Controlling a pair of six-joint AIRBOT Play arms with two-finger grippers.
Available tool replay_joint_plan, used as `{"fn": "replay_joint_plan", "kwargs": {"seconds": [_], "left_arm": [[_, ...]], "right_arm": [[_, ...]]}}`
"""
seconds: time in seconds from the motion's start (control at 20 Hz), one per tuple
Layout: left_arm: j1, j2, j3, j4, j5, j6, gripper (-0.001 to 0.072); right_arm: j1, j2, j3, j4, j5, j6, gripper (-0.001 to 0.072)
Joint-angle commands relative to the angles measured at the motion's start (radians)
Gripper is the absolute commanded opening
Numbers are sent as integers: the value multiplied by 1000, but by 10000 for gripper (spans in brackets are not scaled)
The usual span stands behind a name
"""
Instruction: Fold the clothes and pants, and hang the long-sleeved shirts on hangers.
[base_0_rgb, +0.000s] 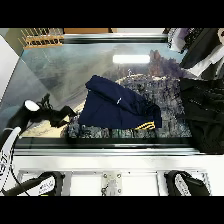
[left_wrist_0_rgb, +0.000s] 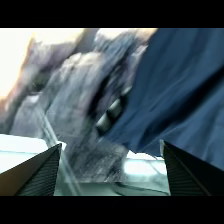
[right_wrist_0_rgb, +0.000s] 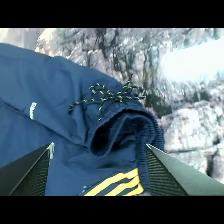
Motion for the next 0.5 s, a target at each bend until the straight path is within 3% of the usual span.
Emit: {"fn": "replay_joint_plan", "kwargs": {"seconds": [0.0, 0.15, 0.45], "left_arm": [[15, 27, -151, -182, 117, 81, 664], [-21, 10, -148, -196, 191, 82, 664], [-133, -156, 4, -195, 138, 82, 664]], "right_arm": [[-1, 14, -5, 29, 18, 0, 623], [-1, 14, -5, 32, 19, 0, 623], [-1, 14, -5, 33, 19, 0, 623]]}}
